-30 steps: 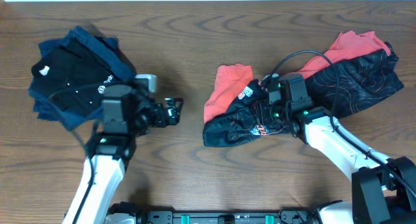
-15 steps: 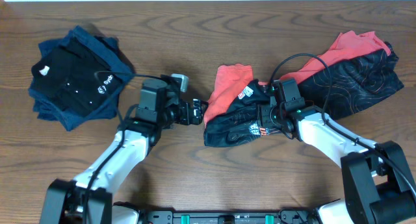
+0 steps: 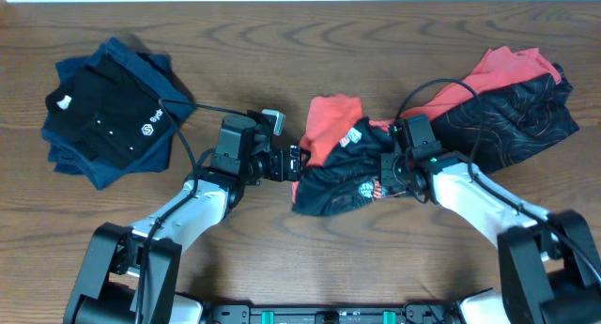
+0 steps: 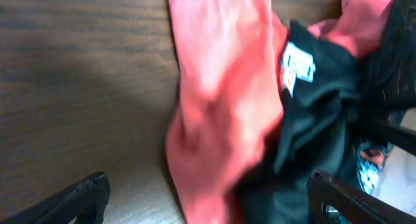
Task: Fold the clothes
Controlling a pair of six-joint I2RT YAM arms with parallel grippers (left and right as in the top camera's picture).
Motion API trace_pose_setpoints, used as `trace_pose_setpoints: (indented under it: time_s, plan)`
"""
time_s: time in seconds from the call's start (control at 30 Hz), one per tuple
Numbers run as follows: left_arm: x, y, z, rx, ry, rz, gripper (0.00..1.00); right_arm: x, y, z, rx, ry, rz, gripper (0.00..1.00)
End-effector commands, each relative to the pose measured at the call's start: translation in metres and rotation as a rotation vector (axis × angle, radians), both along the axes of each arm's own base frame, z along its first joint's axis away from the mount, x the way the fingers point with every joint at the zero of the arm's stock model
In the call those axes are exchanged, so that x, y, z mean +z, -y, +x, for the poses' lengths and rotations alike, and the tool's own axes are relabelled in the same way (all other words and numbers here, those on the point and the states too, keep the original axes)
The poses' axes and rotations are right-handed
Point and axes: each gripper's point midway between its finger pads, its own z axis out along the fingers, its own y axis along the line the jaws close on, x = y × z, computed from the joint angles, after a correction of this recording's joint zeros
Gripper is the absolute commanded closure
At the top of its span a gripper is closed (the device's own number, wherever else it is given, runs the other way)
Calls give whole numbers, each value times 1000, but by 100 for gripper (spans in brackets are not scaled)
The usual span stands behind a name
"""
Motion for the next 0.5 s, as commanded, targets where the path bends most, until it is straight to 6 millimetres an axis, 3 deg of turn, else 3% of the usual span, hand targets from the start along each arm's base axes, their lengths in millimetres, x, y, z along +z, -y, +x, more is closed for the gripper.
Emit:
trace_pose_setpoints:
  time_s: [0.0, 0.23, 0.47]
  plan:
    - [5, 4, 4, -12, 14, -13, 2, 17, 10, -3, -39, 29, -7, 99]
    - [3, 10, -1, -19, -4, -20, 2, 35, 18, -18, -47, 21, -24, 99]
    - [-3, 29, -12, -64, -4, 14, 2, 35, 22, -31, -47, -21, -38, 99]
